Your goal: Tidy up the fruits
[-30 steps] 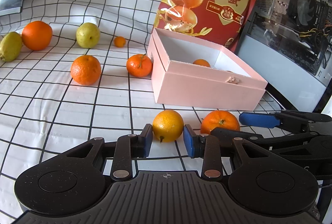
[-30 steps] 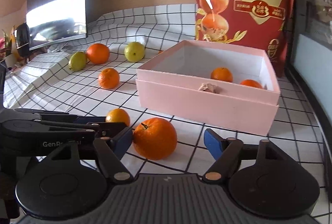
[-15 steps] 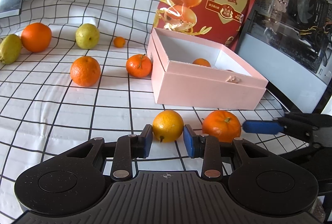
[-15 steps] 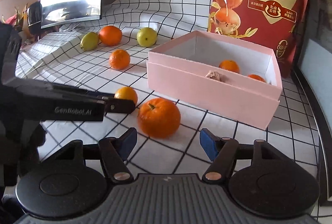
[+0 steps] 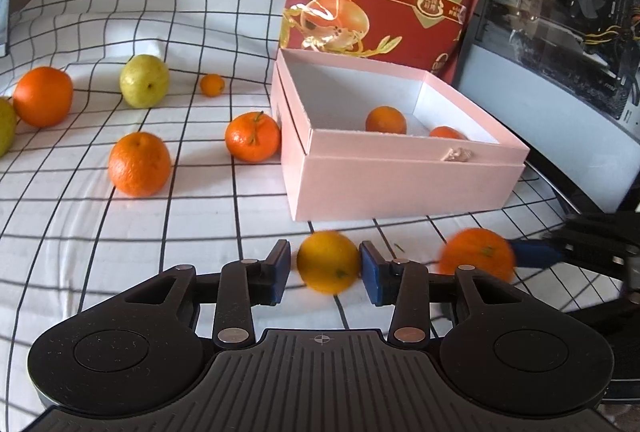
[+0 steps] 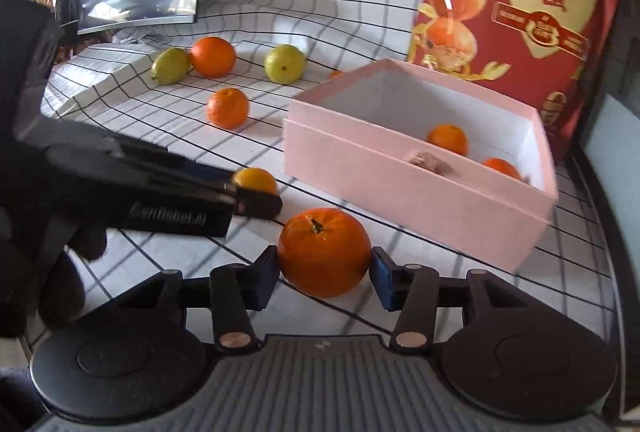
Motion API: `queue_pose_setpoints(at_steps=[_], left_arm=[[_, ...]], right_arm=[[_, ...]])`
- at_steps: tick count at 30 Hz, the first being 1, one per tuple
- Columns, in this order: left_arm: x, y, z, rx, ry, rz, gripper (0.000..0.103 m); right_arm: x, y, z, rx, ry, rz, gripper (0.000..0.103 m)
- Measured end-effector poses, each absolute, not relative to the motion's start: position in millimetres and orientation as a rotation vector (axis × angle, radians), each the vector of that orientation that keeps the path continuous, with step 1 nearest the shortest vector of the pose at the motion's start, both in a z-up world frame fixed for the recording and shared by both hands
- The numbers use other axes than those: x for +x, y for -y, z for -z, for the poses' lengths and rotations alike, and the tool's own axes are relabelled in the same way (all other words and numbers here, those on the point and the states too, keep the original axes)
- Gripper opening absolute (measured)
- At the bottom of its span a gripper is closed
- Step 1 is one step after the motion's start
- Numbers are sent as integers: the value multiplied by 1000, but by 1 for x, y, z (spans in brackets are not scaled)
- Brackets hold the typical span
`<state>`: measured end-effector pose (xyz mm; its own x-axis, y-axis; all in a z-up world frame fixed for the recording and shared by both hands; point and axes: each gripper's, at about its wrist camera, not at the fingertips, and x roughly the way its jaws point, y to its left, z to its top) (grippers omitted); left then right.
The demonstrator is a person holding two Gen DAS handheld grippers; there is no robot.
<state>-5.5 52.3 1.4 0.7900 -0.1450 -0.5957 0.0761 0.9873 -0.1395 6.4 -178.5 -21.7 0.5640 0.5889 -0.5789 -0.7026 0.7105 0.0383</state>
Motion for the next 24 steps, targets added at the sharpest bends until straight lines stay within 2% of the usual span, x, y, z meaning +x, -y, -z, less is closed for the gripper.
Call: queue_pose_setpoints(at_steps=[4,11,15,18,24], left_arm=[[-5,-46,0,-71,-649,124,39],[-16,-46,-5,-85,-672,161,38],[-15,-50,-29,-165,-633,210,38],[-6,-52,-67,-199,-568,236,38],[40,-49,-138,-229,-512,209,38]], right_arm=[[8,195,24,-199,-611,-714,49],[13,213,27,-189,-624,-649,49],[13,212,17,-179,-618,-626,49],[20,212,-9,-147,-585,-604,49],[51,209,-104,-108,-419,-482,49]])
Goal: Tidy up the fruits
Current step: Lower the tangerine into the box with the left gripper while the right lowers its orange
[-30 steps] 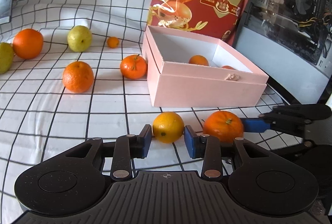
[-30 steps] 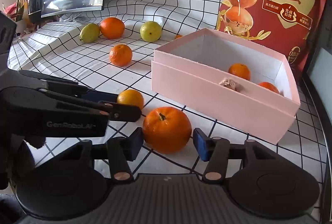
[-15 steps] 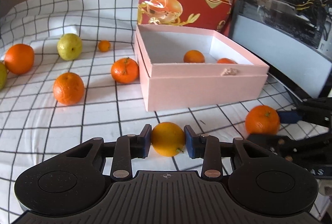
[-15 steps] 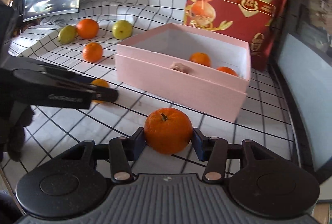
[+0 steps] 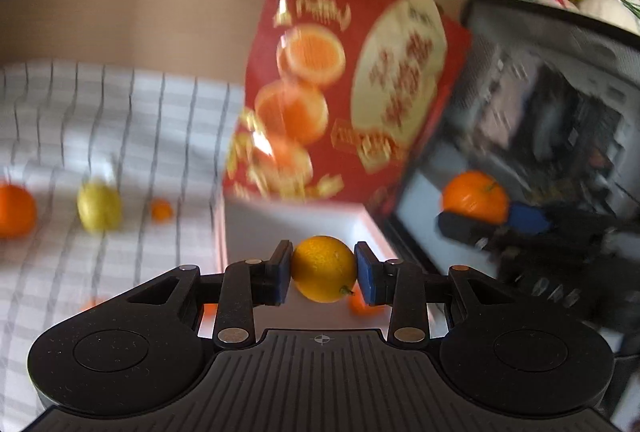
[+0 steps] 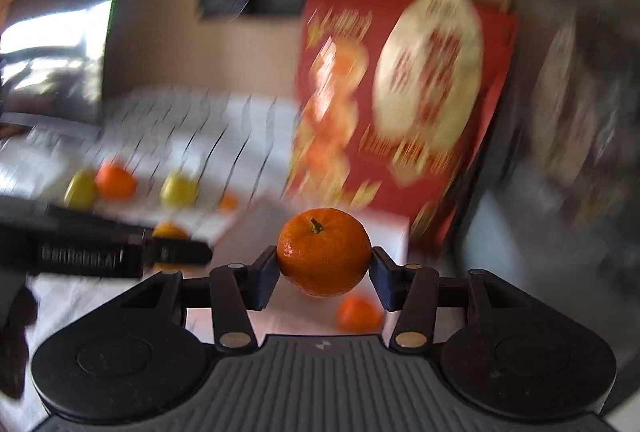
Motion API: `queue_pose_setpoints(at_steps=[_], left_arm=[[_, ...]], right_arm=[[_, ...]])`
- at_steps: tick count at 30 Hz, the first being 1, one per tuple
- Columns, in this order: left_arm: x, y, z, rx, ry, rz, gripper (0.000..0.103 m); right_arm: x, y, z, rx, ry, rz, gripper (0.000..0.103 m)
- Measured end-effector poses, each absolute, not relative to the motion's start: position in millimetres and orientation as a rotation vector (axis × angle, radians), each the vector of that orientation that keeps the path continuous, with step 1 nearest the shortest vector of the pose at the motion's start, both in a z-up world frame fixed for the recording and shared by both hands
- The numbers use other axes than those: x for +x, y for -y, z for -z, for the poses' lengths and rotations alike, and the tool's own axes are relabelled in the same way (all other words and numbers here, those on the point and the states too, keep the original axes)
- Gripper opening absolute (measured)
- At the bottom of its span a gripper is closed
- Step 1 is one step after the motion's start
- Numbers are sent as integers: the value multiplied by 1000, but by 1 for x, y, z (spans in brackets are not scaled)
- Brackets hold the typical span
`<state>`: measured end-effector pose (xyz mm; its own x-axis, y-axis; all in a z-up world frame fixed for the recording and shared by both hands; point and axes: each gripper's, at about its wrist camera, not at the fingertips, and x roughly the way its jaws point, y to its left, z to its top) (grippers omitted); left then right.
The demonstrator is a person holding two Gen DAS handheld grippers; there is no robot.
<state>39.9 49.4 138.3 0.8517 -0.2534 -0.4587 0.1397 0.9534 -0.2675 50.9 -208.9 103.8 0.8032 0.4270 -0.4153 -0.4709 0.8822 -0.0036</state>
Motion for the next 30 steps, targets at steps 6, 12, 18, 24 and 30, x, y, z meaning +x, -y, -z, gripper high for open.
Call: queue_pose_setpoints(at_steps=[6,12,18,24,30], left_arm=[[100,-47,-147,-265,-551,205,38],[134,-36,-90,-281,-687,257,38],[131,-35,-61,-276,-736,252,38],[100,-71,-88,-278,-582,195,38],[80,-123,-83,-354,-518,-2,38]], right_arm=[[106,198,-161,-37,-425,-411,49],[140,181,-154,-22,-494,-387,49],[150,186,-132,38,-586,-416,49],[158,192,-102,25,-670,-434,49],[191,177,-63,100,-784,-433,49]])
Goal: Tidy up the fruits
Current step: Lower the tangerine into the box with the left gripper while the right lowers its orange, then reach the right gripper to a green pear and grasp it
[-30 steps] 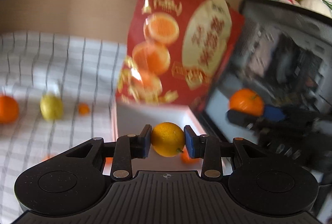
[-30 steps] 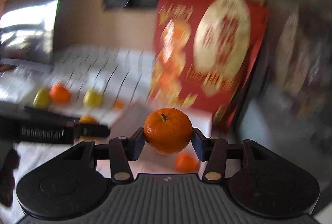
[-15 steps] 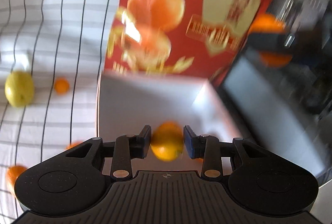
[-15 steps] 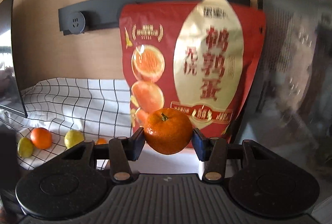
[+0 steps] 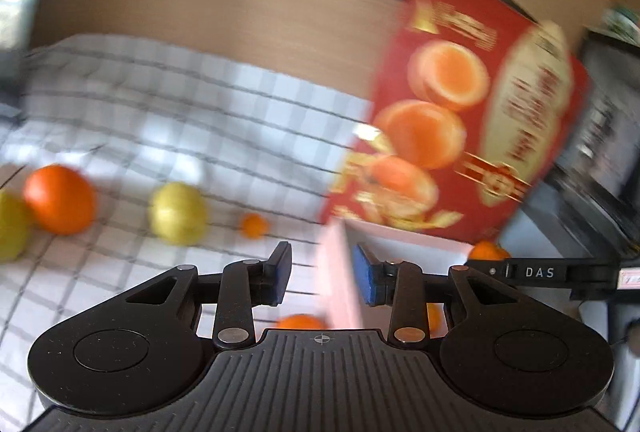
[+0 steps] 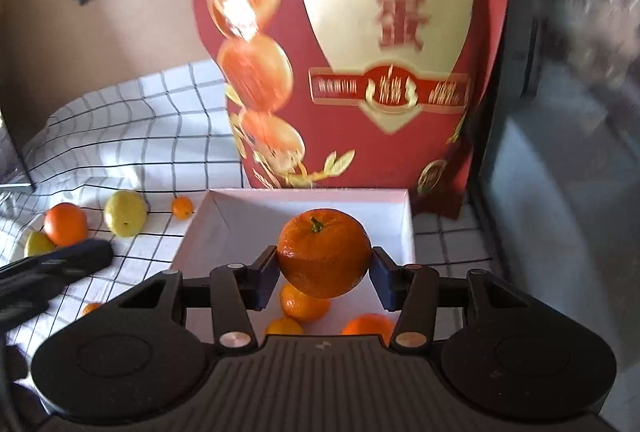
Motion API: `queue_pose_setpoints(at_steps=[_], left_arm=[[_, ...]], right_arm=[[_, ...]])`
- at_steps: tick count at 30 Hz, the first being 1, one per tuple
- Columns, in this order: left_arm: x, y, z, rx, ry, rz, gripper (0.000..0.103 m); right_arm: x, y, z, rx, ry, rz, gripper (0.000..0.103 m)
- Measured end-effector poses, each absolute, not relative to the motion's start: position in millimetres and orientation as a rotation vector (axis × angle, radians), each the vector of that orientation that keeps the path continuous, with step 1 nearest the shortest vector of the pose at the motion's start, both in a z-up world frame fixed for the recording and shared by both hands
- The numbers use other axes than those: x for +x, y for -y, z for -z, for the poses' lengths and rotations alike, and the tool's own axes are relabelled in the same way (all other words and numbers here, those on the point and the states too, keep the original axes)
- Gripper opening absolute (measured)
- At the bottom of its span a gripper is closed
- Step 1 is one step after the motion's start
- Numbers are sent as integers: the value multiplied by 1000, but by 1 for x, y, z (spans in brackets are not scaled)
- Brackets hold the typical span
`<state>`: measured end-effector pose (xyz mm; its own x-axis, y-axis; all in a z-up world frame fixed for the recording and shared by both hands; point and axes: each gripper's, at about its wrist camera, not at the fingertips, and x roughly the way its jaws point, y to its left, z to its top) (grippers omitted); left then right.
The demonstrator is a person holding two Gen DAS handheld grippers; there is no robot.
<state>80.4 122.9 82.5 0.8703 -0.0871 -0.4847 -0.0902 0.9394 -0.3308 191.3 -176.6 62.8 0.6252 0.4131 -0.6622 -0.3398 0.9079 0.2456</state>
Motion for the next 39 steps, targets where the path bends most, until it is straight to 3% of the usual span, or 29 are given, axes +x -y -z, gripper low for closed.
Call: queue_pose_setpoints(at_steps=[3,7,15,20,33,39], left_arm=[[72,-146,-79,-369,-530,-4,38],[50,-177,-75,-319,-504,-14,38],[2,-245,-44,-462,-484,-141,38],[-28,-288,-40,-602,-332,-303,38],[-45,-356,-37,-573,-8,-549,38],[-60,-377,-29,-671,-18,-682,38]], right_arm=[[207,156,-49,85,-766,-417,50],[212,144,-43,91,-770,-425,64],[165,118,-74,14,-636,-526,77],[135,83,-85,-6,-626,-613,78],[127,-71,-71,32,-631,-924,79],[122,-157,-37,71,-724,-985,79]])
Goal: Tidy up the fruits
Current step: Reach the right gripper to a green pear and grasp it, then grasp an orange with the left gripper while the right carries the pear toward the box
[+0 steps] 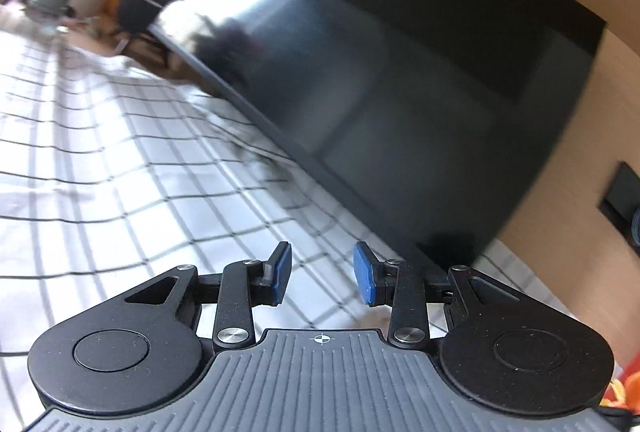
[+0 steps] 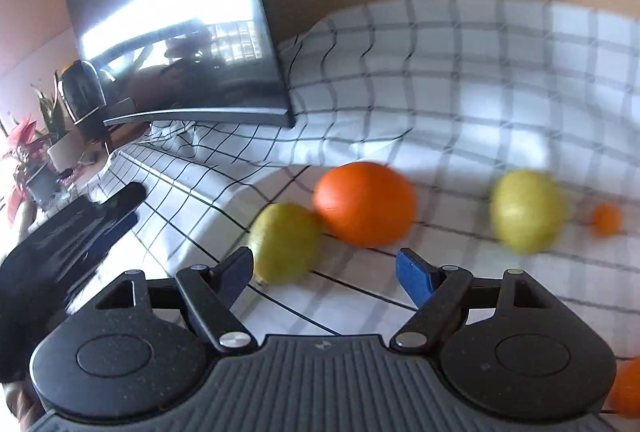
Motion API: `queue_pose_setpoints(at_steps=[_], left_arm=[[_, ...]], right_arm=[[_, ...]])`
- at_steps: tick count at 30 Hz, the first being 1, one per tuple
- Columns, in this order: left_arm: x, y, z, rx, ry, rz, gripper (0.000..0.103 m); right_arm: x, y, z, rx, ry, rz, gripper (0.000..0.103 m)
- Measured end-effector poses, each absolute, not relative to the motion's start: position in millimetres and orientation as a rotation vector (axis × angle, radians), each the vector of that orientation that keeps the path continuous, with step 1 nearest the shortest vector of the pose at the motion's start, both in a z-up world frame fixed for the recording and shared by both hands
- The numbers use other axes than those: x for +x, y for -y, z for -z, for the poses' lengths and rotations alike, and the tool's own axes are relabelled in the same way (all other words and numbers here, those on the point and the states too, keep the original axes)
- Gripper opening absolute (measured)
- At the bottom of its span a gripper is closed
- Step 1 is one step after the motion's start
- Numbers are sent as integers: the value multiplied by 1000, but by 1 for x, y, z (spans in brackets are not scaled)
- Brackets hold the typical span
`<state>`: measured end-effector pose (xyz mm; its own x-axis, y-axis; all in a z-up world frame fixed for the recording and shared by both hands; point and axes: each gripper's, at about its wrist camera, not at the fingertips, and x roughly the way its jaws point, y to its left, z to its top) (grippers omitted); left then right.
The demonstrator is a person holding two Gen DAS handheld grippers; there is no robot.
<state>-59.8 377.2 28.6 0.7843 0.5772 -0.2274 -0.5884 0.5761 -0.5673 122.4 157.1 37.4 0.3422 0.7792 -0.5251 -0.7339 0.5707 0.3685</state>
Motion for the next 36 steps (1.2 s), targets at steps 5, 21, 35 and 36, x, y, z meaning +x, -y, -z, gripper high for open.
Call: queue_pose_setpoints(at_steps=[5,21,35,36], left_arm=[[-59,-381,-27,-680,-29,-690,38],[-53,-388,-12,-688,-79,-560,38],[0,-200,-60,-353,-575,39,38],[2,-187,-62,-304,-581,44,38]], right_arm=[[113,-205,-15,65,-795,-929,78],[89,-128,-33,-44,-867,-933,58],[27,156,-27,-68,-800,-675,58],[26,165,-21,-69,-794,-648,58]])
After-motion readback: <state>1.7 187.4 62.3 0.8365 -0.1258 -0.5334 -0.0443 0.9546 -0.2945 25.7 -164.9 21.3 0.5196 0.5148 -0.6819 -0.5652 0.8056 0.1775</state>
